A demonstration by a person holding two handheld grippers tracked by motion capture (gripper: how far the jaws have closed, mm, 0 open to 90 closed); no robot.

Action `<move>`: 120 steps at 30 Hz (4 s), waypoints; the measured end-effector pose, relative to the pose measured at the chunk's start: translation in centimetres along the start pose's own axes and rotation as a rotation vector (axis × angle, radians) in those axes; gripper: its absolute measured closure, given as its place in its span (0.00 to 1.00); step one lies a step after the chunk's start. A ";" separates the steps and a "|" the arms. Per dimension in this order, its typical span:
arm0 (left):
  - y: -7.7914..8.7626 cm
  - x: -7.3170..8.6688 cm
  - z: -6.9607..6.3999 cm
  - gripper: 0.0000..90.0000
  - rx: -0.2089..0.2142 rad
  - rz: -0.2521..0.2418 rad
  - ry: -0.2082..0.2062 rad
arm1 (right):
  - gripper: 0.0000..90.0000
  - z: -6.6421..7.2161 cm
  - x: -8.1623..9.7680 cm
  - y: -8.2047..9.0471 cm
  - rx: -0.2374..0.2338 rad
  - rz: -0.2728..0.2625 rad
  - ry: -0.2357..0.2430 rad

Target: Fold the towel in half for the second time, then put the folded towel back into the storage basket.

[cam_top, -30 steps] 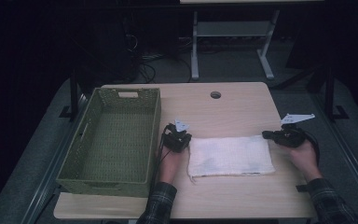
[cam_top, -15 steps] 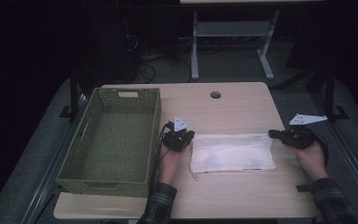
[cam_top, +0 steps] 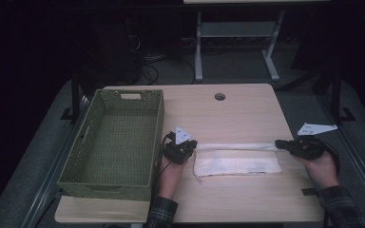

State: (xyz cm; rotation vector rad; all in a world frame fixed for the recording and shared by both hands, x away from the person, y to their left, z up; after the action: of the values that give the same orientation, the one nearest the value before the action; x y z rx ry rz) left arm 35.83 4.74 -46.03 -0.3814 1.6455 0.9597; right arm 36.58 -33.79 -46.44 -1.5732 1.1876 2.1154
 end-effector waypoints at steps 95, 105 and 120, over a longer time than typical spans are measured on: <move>1.0 1.9 -4.6 0.41 0.211 0.197 -0.148 | 1.00 2.4 2.2 -1.7 0.046 0.251 -0.015; 0.9 1.9 -3.9 0.41 0.192 0.176 -0.104 | 1.00 1.1 0.9 -4.1 0.049 0.248 -0.010; 0.7 1.6 -3.5 0.40 0.176 0.175 -0.113 | 1.00 -1.1 -1.9 -9.6 0.012 0.219 0.034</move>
State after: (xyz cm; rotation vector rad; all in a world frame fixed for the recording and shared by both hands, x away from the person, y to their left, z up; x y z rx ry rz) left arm 32.52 2.87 -47.12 -0.0639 1.6640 0.9384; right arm 44.09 -27.97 -49.23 -1.5417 1.4401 2.2160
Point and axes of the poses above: each handheld gripper's, and its own axes: y roughly backward along the jaws, x roughly out of its underside, z roughly to its left, the point moved 4 cm from there along -y, roughly forward along the jaws, and after that the axes turned 11 degrees about -z, right-handed, at the moved point
